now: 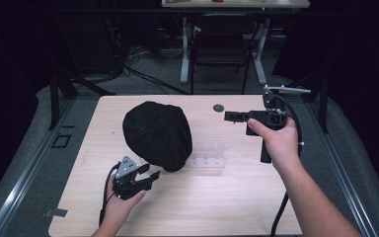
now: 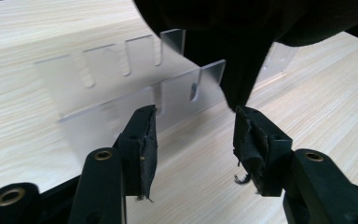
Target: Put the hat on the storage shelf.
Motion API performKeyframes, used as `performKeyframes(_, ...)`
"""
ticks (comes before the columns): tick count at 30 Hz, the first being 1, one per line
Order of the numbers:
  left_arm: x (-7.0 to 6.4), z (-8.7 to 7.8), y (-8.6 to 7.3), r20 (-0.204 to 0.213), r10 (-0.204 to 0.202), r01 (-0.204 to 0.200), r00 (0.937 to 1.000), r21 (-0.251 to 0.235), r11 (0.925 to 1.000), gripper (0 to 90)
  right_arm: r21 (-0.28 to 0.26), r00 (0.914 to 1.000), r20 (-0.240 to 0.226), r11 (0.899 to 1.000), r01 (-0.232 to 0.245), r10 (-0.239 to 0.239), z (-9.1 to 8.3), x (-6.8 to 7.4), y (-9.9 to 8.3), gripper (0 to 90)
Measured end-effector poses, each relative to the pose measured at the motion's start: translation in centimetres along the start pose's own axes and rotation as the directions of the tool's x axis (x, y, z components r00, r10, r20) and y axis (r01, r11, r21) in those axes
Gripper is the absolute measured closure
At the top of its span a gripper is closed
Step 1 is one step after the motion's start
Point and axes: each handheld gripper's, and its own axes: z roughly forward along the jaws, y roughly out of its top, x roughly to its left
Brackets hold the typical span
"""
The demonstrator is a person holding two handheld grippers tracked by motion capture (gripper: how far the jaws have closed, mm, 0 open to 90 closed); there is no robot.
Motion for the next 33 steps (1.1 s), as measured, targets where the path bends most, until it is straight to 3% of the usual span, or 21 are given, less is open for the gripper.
performKeyframes(8,1.5,-2.3,-0.8,-0.031,-0.026,0.026,0.9992,0.004,0.9997,48.0,0.004,0.9988,0.049,1.0,0.01,-0.01,-1.1,-1.3,-1.7,70.3)
performKeyframes(13,2.1,-3.3,-1.4,-0.052,-0.041,0.041,0.9978,0.002,0.9991,47.8,0.001,0.9942,0.099,0.999,0.042,-0.042,-1.8,-2.2,-3.0,69.6)
performKeyframes(18,2.6,-3.8,-1.9,-0.063,-0.065,0.064,0.9959,-0.011,0.9979,46.7,0.016,0.9773,0.178,0.993,0.114,-0.115,-2.1,-2.8,-5.0,68.3)
performKeyframes(21,2.8,-3.7,-2.3,-0.072,-0.089,0.088,0.9934,-0.013,0.996,46.4,0.019,0.9622,0.224,0.988,0.154,-0.154,-2.0,-3.1,-6.2,67.3)
performKeyframes(24,3.0,-3.5,-2.6,-0.073,-0.089,0.089,0.9933,-0.004,0.996,46.2,0.019,0.9476,0.26,0.982,0.187,-0.185,-1.9,-3.7,-7.5,66.3)
performKeyframes(27,2.9,-3.4,-2.9,-0.073,-0.083,0.084,0.9938,0.003,0.9965,46.2,0.013,0.9473,0.263,0.983,0.186,-0.183,-1.8,-4.5,-8.6,65.3)
performKeyframes(33,2.7,-3.2,-3.3,-0.063,-0.062,0.063,0.9961,0.021,0.9978,46.3,0.025,0.9298,0.299,0.976,0.217,-0.215,-1.5,-5.8,-10.8,63.2)
